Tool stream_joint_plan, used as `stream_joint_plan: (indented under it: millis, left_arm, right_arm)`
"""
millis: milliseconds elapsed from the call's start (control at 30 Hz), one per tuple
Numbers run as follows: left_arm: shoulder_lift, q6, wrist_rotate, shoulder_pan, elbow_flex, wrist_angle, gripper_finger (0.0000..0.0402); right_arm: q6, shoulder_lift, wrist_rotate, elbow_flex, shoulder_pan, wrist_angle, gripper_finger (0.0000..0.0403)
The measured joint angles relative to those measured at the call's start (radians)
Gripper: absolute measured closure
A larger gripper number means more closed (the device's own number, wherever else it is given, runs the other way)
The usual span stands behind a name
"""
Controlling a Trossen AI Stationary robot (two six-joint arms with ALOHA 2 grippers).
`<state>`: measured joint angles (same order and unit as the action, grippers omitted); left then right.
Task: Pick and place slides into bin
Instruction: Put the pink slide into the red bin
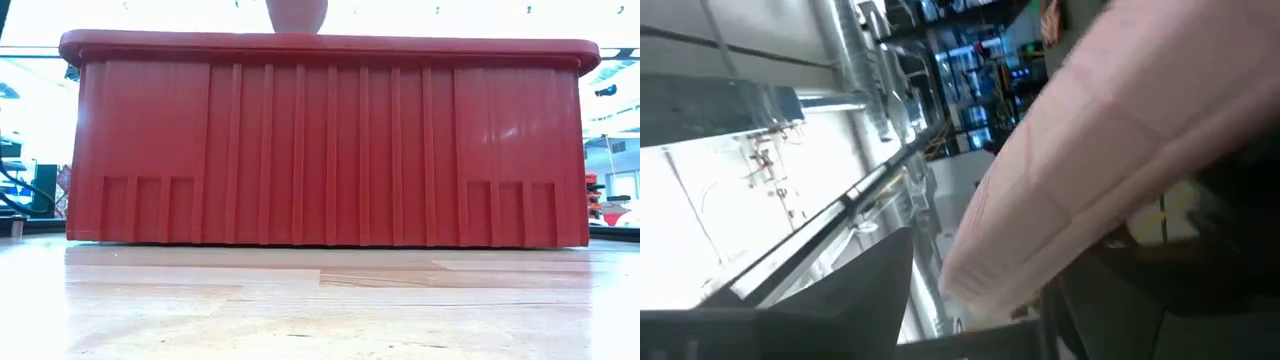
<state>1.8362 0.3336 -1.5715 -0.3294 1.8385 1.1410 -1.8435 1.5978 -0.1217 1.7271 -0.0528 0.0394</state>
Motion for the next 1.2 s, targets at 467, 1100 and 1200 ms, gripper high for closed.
stream_joint_plan:
  millis: [467,1100,1200]
  left_arm:
    - [0.024,0.143,0.0,-0.037,0.0,-0.035,0.0391]
    - [0.023,0.229,-0.002,-0.101,0.046,-0.02,0.0385]
    - [0.021,0.231,-0.007,-0.099,0.047,-0.02,0.039]
  right_arm:
    - [-0.049,-0.002,0.016,0.002,-0.083,0.07,0.0155]
    - [0.015,-0.045,-0.095,0.001,-0.149,0.166,0.0184]
    - [0.018,-0.05,-0.161,0.0,-0.167,0.172,0.0195]
